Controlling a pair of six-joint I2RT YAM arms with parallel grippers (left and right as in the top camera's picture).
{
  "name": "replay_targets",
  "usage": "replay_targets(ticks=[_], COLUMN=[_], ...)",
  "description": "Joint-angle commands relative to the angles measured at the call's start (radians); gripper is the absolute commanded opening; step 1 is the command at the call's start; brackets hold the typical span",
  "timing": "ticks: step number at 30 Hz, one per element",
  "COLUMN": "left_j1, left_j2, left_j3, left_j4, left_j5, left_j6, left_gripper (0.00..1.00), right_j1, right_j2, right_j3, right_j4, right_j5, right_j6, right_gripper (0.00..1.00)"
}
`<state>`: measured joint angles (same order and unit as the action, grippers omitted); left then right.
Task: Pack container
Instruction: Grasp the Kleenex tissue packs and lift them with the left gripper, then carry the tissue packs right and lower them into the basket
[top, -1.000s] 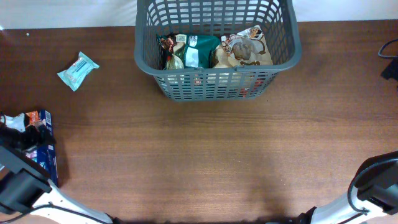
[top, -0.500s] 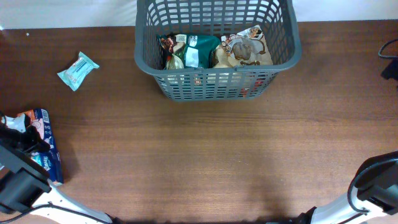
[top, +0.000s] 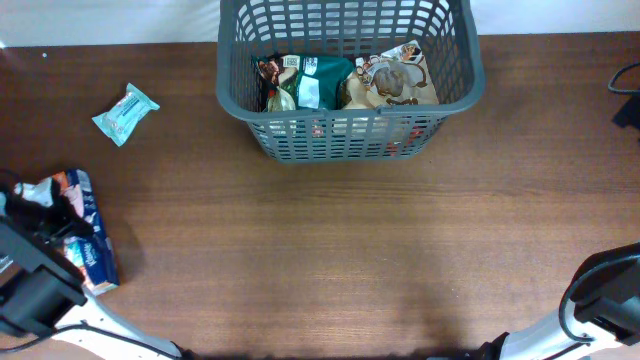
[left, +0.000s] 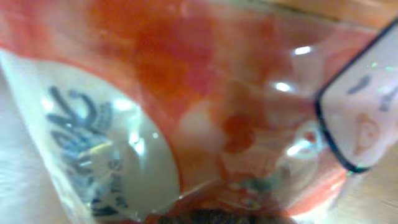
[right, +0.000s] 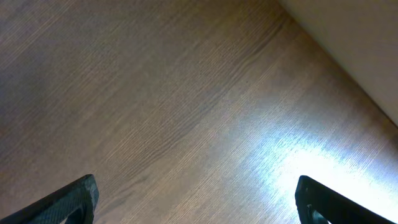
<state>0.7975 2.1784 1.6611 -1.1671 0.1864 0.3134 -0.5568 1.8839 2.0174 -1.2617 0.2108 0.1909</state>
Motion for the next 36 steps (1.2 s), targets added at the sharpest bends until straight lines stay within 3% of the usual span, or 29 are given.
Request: replay_targets(ticks=[1, 12, 18, 24, 30, 36], left_j1=[-0.063, -0.202, -0.232, -0.377, -0.561, -0.739], left_j2=[-0.082, -0.293, -0.327, -0.328, -0.327, -0.327], left_j3=[0.048, 0.401, 0.675, 0.871, 0.899, 0.899], left_j4=[-0.007, -0.028, -0.135, -0.16, -0.084, -0.05], left_j5=[0.066, 0.061, 0.088, 0.11, 0.11, 0.103], left_j6=[-0.016, -0.193, -0.244, -0.402, -0.48, -0.481], left_gripper=[0.02, 0.02, 0.02, 0.02, 0.02, 0.02], right_j1=[0.001, 0.001, 0.001, 0.001, 0.001, 0.001], right_j2=[-0.012, -0.012, -0.012, -0.012, -0.012, -0.012], right_j3=[-0.002, -0.002, -0.002, -0.002, -0.002, -0.002], right_j4=[0.002, 0.002, 0.002, 0.002, 0.002, 0.002], right_j5=[-0.001, -0.001, -0.001, -0.001, -0.001, -0.001], right_j6=[0.008, 0.008, 0.008, 0.008, 0.008, 0.008], right_gripper=[0.99, 0.99, 0.99, 0.99, 0.99, 0.99])
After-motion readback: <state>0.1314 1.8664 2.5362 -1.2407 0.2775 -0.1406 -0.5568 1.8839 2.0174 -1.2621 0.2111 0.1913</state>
